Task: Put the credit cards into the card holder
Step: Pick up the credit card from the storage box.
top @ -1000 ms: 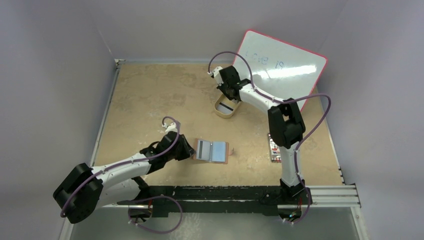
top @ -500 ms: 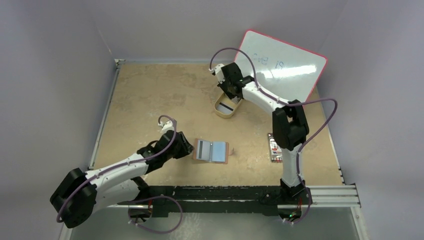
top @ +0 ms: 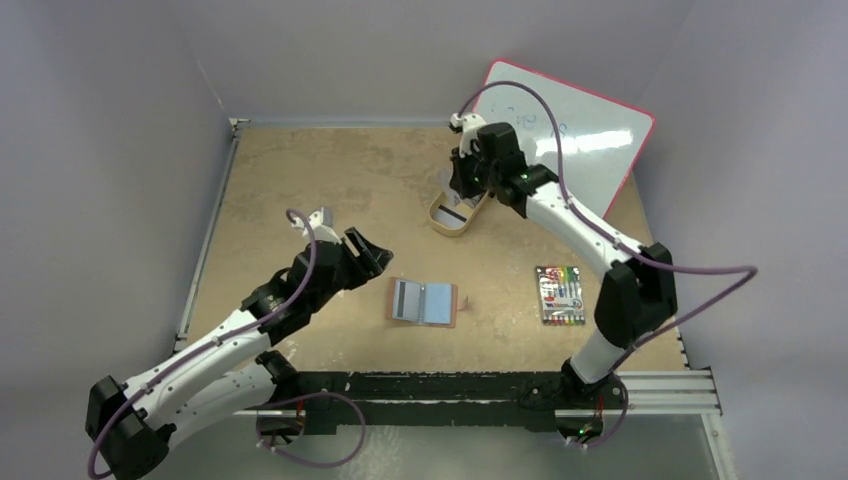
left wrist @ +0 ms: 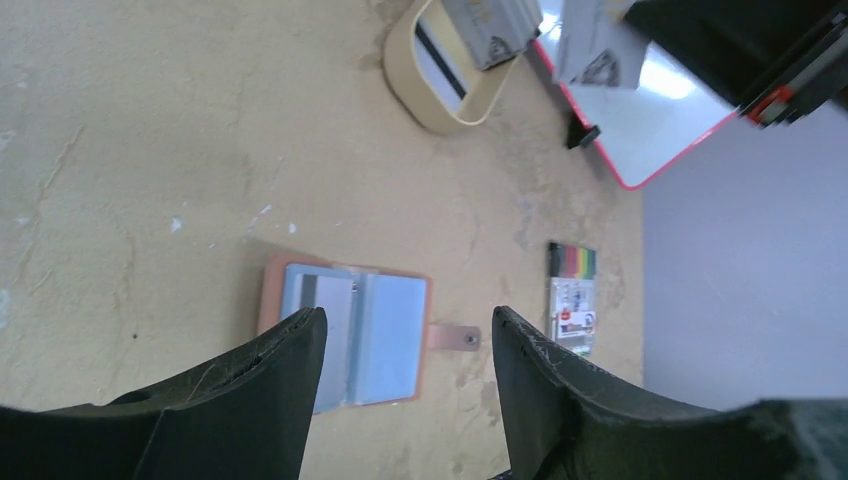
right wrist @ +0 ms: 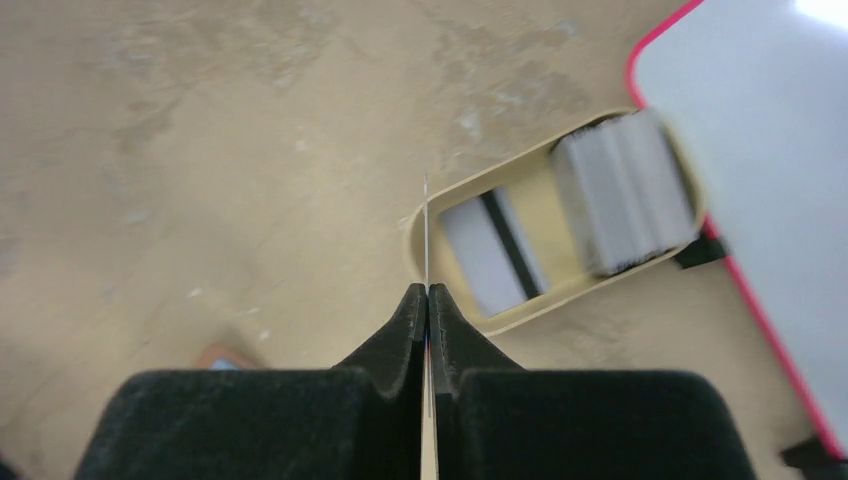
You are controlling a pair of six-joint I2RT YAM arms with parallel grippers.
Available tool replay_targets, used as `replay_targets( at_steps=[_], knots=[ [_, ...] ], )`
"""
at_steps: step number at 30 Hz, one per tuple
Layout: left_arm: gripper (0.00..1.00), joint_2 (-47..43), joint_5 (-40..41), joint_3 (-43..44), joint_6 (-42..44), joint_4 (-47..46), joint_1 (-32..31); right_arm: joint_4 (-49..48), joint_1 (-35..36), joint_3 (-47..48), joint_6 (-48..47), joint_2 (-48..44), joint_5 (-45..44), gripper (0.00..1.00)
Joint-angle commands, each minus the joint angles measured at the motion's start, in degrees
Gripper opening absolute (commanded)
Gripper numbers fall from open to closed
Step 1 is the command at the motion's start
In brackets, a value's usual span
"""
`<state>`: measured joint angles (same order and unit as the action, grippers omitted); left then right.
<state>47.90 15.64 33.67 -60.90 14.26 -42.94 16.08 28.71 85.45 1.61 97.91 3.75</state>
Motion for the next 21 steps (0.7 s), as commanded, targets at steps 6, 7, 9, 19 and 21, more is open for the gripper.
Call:
replay_targets(
  at_steps=[6,7,9,19,21],
  knots=[
    [0.58,-3.60,-7.06,4.91,-2.34,-9.26,-0.26,-44.56,0.11,-35.76,37.51,-24.05,23.56,0.00],
    [0.57,-3.68,-7.86,4.91,-2.78,-10.57,-0.28,-53.03,0.12,-39.68,42.03,-26.32,24.62,0.00],
    [0.57,-3.85,-9.27,4.98,-3.19,-13.20,-0.26,-57.70,0.12,-43.69,47.35,-30.39,25.18,0.00],
    [0.56,-1.51,-17.39,6.34,-3.06,-26.30,-0.24,-80.82,0.23,-53.14,66.25,-32.70,31.02,0.00],
    [0.56,-1.26,-18.68,6.40,-3.36,-28.44,-0.26,-81.26,0.49,-53.54,67.37,-32.53,31.15,0.00]
  ],
)
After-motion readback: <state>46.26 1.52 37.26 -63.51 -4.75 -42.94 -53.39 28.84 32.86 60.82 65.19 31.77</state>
